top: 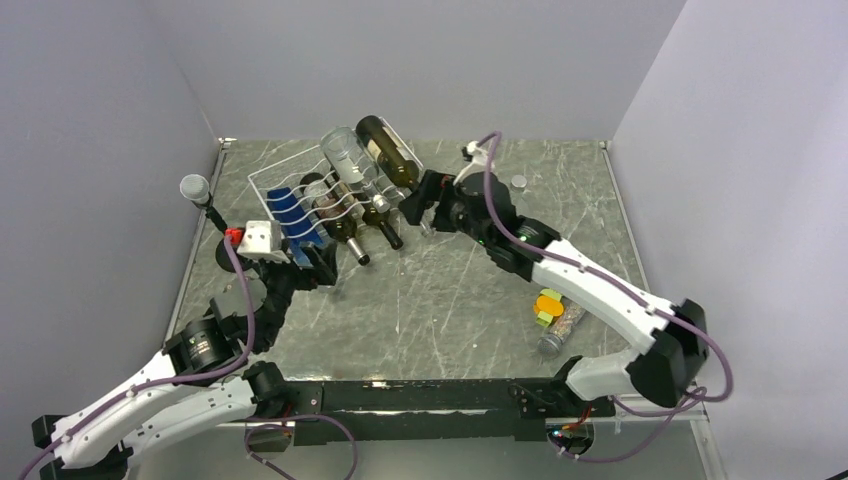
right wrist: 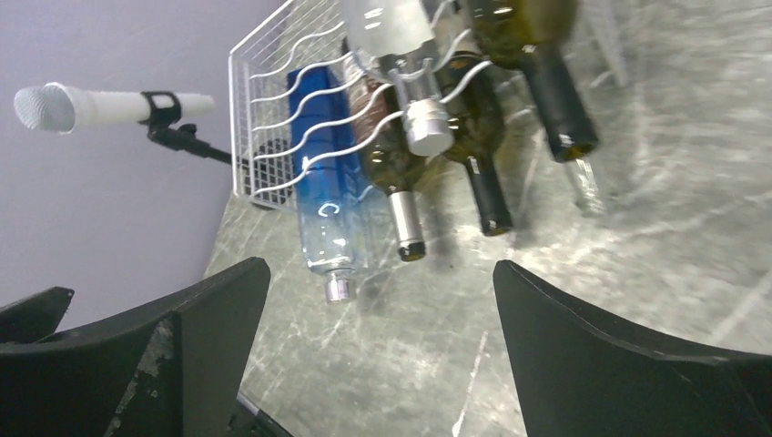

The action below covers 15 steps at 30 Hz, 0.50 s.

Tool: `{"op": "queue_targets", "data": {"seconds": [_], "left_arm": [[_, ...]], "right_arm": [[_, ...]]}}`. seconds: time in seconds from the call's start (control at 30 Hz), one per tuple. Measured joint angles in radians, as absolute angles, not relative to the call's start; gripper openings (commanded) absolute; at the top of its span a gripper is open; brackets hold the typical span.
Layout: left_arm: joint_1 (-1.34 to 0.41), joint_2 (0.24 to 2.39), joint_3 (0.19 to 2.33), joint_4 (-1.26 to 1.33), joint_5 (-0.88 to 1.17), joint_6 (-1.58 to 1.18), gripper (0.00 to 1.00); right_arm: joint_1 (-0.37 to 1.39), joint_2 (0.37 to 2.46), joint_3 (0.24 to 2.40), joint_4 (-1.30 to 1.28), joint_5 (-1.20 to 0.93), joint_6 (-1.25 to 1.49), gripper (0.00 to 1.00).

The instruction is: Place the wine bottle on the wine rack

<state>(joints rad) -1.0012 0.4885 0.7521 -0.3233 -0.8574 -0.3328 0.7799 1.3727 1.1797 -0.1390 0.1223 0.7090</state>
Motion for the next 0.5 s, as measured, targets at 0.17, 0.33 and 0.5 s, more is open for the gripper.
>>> {"op": "queue_targets", "data": {"seconds": [0.17, 0.33, 0.5], "left_arm": [[-1.001, 0.504, 0.759, -0.348, -0.740, -0.367, 0.99], [-1.001, 0.504, 0.757, -0.348, -0.646, -0.408, 0.99], [-1.001, 0.504, 0.743, -0.344, -0.566, -0.453, 0.99]], "right_arm": [[0.769, 1.254, 1.179, -0.329, 0.221, 0.699, 0.99], [0.755, 1.175, 1.150, -0.517, 0.344, 0.699, 1.00], [0.665, 1.146, 1.124, -0.627, 0.420, 0.666, 0.97]]}}
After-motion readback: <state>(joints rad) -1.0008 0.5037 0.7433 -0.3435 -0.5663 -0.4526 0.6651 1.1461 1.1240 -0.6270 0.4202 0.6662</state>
